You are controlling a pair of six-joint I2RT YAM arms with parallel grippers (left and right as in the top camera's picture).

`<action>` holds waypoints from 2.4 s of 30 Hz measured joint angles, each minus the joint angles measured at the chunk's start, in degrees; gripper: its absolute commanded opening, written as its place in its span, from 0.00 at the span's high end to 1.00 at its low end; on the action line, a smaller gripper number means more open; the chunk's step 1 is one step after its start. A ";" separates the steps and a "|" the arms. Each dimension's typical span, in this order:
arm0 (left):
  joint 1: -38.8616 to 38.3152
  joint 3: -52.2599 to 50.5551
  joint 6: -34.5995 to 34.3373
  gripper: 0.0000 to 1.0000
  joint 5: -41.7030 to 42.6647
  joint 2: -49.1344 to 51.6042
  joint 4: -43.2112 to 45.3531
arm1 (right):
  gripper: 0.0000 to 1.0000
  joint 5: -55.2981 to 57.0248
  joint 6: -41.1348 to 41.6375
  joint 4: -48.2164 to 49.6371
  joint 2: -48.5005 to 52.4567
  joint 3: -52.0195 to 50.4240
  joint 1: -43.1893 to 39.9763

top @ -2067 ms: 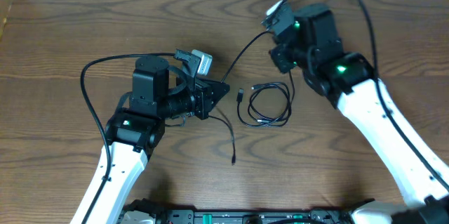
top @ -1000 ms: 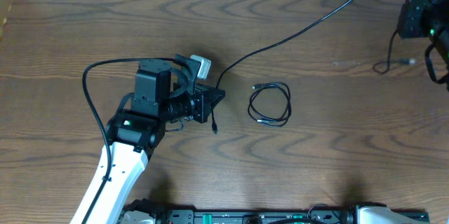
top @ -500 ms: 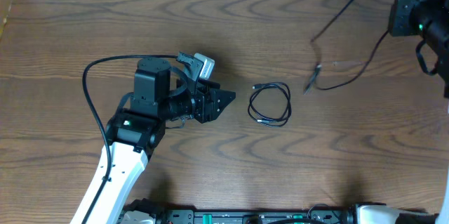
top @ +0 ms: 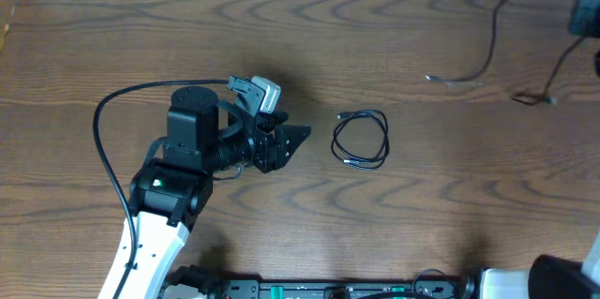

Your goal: Untangle cables

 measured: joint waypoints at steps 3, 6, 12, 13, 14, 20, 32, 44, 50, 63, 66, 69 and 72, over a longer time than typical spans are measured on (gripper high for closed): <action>0.00 0.00 0.90 0.41 -0.02 0.00 -1.81 | 0.99 0.28 1.95 0.46 2.05 0.00 -5.11; 0.00 0.00 1.27 0.41 -0.02 0.00 -3.34 | 0.99 0.44 3.54 0.96 4.57 0.00 -9.25; 0.00 0.00 2.75 0.41 -0.02 0.00 -4.52 | 0.99 2.16 5.90 3.30 9.33 0.00 -14.93; 0.00 0.00 2.97 0.41 -0.02 0.00 -4.52 | 0.99 3.02 6.12 3.58 10.10 0.00 -15.82; 0.00 0.00 3.32 0.41 0.00 0.00 -4.52 | 0.99 4.09 6.40 3.78 10.86 0.02 -16.74; 0.00 0.00 3.91 0.41 -0.02 0.00 -5.31 | 0.99 8.09 7.28 5.62 13.33 0.07 -23.21; 0.00 -1.36 5.49 0.41 -0.02 0.00 -10.01 | 0.99 9.64 10.51 7.96 13.33 0.92 -35.28; 0.00 -2.67 5.51 0.40 -0.02 0.00 -9.51 | 0.99 8.04 12.66 4.07 20.70 1.77 -35.30; 0.00 -2.67 5.55 0.41 -0.02 0.00 -9.40 | 0.99 10.32 15.06 1.03 26.38 1.75 -37.00; 0.00 -2.67 5.66 0.40 -0.02 0.00 -9.27 | 0.99 12.26 17.88 0.31 29.68 1.75 -42.45; 0.00 -2.67 5.66 0.40 -0.02 0.00 -9.27 | 0.99 12.02 17.88 0.68 31.19 1.75 -42.40; 0.00 -2.67 5.66 0.40 -0.02 0.00 -9.25 | 0.99 11.50 17.88 0.83 33.83 1.77 -42.29; 0.00 -2.67 5.66 0.40 -0.02 0.00 -8.87 | 0.99 10.97 17.86 0.94 37.00 1.77 -42.05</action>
